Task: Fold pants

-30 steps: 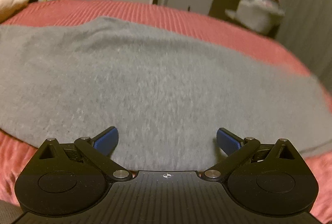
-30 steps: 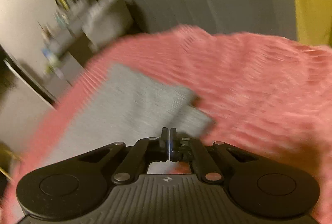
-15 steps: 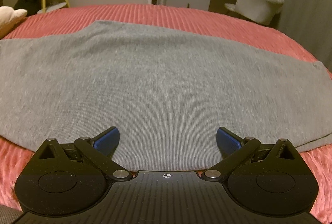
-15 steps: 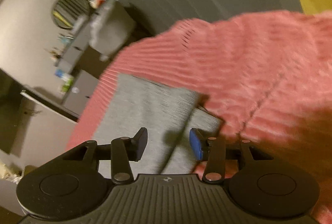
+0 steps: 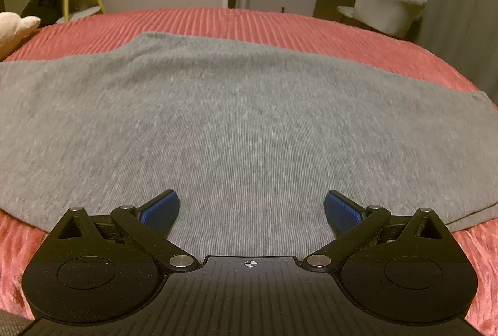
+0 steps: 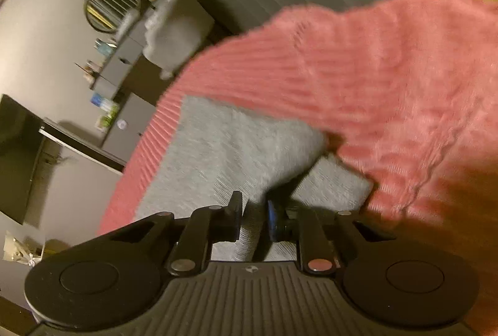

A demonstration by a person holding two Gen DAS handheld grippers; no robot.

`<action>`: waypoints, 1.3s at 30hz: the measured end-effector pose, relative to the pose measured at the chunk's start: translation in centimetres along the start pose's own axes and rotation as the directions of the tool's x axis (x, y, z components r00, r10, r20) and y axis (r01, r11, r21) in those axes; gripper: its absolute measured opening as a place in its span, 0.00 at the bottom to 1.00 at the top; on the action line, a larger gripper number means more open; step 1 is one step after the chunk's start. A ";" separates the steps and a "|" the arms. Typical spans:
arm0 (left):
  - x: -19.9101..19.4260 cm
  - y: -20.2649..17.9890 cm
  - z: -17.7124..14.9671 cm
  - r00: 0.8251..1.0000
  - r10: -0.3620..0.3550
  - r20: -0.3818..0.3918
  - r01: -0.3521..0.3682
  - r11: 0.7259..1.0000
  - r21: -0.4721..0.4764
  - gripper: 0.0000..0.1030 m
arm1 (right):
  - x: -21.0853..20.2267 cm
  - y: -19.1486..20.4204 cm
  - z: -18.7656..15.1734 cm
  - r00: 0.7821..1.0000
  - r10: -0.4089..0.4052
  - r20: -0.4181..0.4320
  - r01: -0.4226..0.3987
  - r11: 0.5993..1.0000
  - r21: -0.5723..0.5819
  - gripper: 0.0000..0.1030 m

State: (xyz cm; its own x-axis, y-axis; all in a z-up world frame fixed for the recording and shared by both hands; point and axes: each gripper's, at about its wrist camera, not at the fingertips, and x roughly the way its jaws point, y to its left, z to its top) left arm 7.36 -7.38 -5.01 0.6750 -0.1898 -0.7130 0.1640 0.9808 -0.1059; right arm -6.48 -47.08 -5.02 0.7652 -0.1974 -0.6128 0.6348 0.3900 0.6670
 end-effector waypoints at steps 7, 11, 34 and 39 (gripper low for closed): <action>-1.0 0.2 0.4 0.999 -0.046 0.015 0.046 0.998 -0.042 1.00 | -0.9 2.6 -0.1 0.998 -0.017 0.056 0.021 0.997 -0.081 0.04; -2.0 0.3 0.7 0.992 -0.123 0.008 0.123 0.988 -0.097 1.00 | -4.4 4.6 -0.6 0.990 -0.005 0.144 0.032 0.981 -0.189 0.04; -2.0 -2.6 1.2 0.999 -0.017 -0.050 0.022 0.994 0.108 0.75 | -4.0 1.8 -1.6 0.940 -0.278 0.197 0.317 0.926 -0.204 0.08; -2.6 -3.7 3.6 0.992 -0.030 0.125 0.017 0.995 0.103 0.98 | -6.3 6.7 -4.3 0.826 -0.331 0.457 0.495 0.813 -0.306 0.14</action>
State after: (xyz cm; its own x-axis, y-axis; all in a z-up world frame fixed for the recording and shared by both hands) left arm 7.54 -10.66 -0.27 0.7542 -0.2234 -0.6175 0.2487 0.9675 -0.0462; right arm -7.47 -39.38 1.49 0.4707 -0.7029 -0.5332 0.8622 0.4946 0.1091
